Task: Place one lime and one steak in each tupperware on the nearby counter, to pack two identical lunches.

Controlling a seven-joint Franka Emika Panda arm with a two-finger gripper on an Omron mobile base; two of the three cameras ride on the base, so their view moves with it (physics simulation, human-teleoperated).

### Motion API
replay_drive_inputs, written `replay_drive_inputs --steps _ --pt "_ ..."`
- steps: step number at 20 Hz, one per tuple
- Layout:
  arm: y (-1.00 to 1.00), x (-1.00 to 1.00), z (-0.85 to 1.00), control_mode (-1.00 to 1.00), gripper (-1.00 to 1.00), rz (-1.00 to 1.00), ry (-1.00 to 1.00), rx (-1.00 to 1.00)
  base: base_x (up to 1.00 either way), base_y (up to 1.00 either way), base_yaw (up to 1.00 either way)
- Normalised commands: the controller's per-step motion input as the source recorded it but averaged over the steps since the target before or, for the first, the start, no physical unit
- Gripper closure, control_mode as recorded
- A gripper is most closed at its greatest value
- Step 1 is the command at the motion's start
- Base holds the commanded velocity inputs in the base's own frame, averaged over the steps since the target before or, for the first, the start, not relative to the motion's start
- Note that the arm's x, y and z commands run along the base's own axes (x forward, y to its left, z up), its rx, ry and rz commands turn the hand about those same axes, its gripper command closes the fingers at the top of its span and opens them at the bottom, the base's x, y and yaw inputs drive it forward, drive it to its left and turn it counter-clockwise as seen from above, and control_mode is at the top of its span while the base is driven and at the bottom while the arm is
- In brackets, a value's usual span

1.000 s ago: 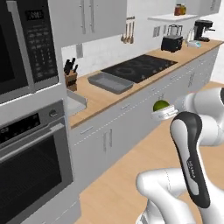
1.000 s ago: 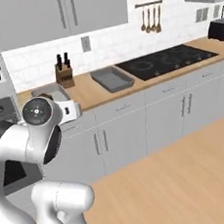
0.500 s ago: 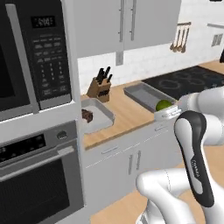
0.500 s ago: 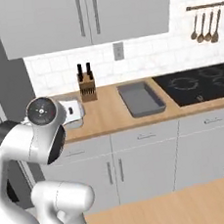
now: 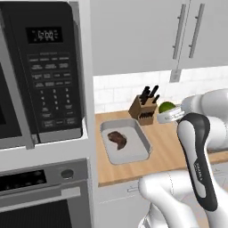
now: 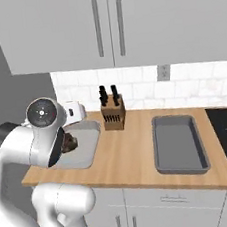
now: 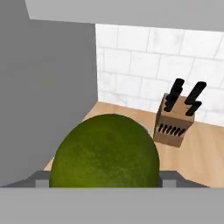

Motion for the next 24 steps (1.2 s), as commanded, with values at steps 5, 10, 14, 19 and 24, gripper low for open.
replay_drive_inputs --steps 5,10,14,19,24 --pt "0.00 0.00 0.00 1.00 1.00 0.00 0.00 0.00 0.50 -0.36 0.41" --pt "0.00 0.17 -1.00 -1.00 1.00 0.18 0.21 -0.17 0.00 0.00 0.00" --pt "0.07 0.53 -1.00 -1.00 1.00 0.06 0.25 -0.14 0.00 0.00 0.00" --pt "0.24 0.63 -0.90 -1.00 1.00 0.04 0.19 -0.10 0.00 0.00 0.00" --pt "0.12 0.51 -0.66 -1.00 1.00 0.04 0.16 -0.03 0.00 0.00 0.00"
